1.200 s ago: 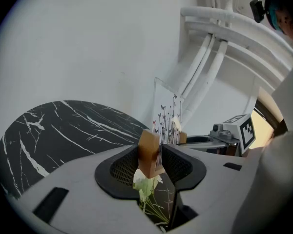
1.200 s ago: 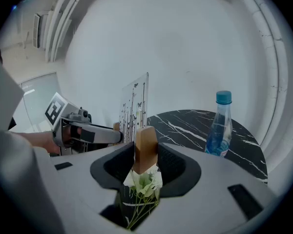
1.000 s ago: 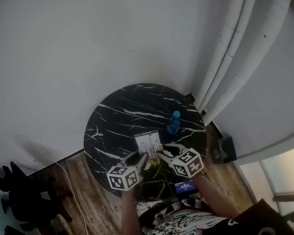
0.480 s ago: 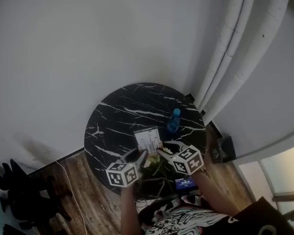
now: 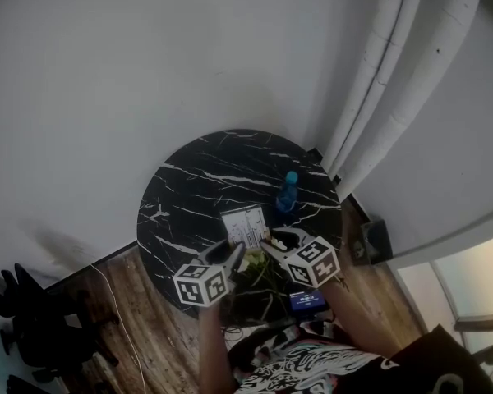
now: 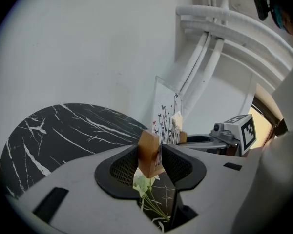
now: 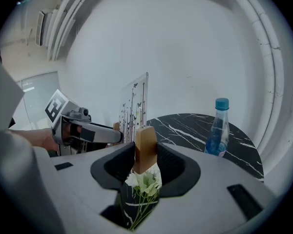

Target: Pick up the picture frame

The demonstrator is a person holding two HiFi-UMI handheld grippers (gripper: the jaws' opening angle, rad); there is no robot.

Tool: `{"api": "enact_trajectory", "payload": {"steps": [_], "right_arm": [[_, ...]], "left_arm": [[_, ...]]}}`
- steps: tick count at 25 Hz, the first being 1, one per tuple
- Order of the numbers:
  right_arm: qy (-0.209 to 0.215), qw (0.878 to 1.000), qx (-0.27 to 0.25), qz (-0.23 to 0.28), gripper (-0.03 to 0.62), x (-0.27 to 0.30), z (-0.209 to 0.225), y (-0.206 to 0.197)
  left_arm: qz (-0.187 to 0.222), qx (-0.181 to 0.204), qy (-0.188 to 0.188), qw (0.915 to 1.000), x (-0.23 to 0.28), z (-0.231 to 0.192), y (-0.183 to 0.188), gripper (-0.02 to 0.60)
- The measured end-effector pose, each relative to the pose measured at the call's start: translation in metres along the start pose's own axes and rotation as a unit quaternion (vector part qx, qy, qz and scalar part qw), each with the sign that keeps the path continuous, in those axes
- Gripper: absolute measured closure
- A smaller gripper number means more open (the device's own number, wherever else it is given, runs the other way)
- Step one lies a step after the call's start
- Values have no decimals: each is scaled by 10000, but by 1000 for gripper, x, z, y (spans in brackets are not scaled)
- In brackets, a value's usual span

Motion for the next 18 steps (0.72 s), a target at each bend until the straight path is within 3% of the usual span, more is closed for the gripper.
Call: {"api": "enact_trajectory", "payload": {"steps": [18], "right_arm": [[27,9999,105,-33,450,0,4,-6]], "left_arm": [[-49,-13,9,10000,5,1,-4,422]]}}
Point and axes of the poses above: the fingertips, and each gripper's own axes: x forward along the fingers, z to its right, y out of its top, the point moved 4 cm from there along -x, backward along the fingers, and after that the axes turned 14 degrees about y, right-handed, at the moved point
